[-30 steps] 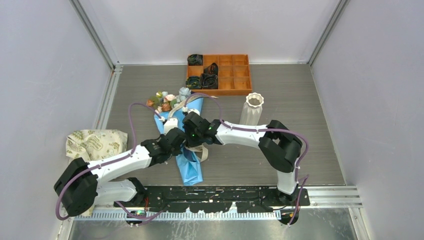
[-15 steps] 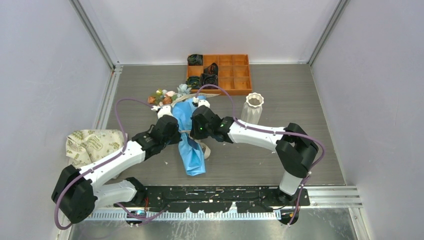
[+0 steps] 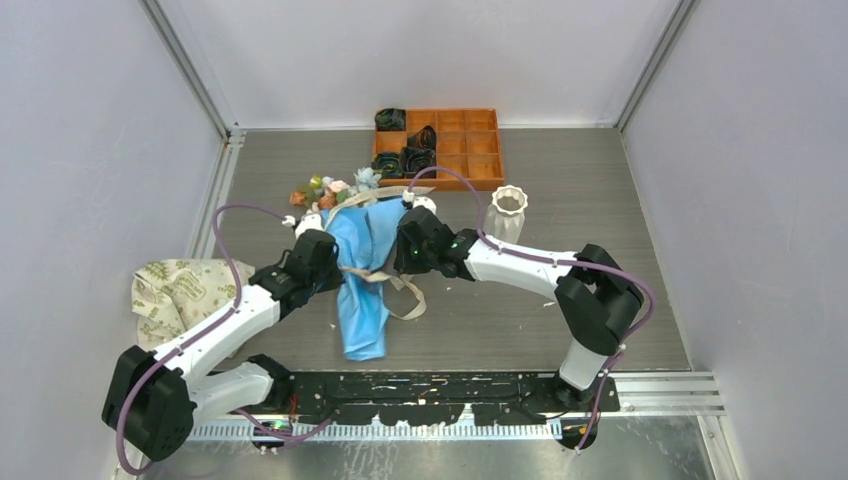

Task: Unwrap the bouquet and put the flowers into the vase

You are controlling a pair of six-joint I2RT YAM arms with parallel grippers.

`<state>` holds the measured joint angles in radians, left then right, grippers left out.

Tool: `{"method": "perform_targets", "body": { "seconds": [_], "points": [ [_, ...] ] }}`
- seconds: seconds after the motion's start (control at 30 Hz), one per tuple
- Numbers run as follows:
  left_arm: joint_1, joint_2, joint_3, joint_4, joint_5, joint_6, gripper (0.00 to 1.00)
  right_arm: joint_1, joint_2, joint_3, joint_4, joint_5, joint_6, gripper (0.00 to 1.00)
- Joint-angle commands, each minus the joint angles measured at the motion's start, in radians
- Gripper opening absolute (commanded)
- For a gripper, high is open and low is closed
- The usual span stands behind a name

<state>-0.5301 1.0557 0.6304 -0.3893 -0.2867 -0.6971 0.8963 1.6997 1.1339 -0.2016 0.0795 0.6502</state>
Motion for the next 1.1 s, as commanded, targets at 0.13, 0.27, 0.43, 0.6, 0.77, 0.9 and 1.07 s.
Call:
{"method": "perform_targets", "body": {
  "seconds": [0.13, 0.27, 0.43, 0.6, 0.77, 0.9, 1.07],
  "points": [
    [0.016, 0.038, -0.017, 0.027, 0.019, 0.045, 0.00, -0.022, 0.027, 0.072, -0.055, 0.014, -0.035, 0.31],
    [0.017, 0.043, -0.026, 0.051, 0.045, 0.044, 0.00, -0.007, 0.031, 0.084, -0.036, -0.043, -0.052, 0.32],
    [0.017, 0.038, -0.034, 0.067, 0.051, 0.045, 0.00, 0.028, 0.020, 0.060, 0.054, -0.168, -0.046, 0.36],
    [0.016, 0.037, -0.052, 0.097, 0.081, 0.043, 0.00, 0.063, 0.035, 0.071, 0.112, -0.226, -0.063, 0.37],
    [0.016, 0.027, -0.088, 0.195, 0.185, 0.044, 0.00, 0.068, 0.074, 0.094, 0.129, -0.228, -0.078, 0.37],
    [0.017, 0.011, -0.112, 0.262, 0.249, 0.048, 0.00, 0.069, 0.114, 0.118, 0.126, -0.227, -0.090, 0.36],
    [0.016, -0.018, -0.116, 0.278, 0.282, 0.057, 0.00, 0.068, 0.141, 0.141, 0.111, -0.171, -0.110, 0.34]
  ]
}}
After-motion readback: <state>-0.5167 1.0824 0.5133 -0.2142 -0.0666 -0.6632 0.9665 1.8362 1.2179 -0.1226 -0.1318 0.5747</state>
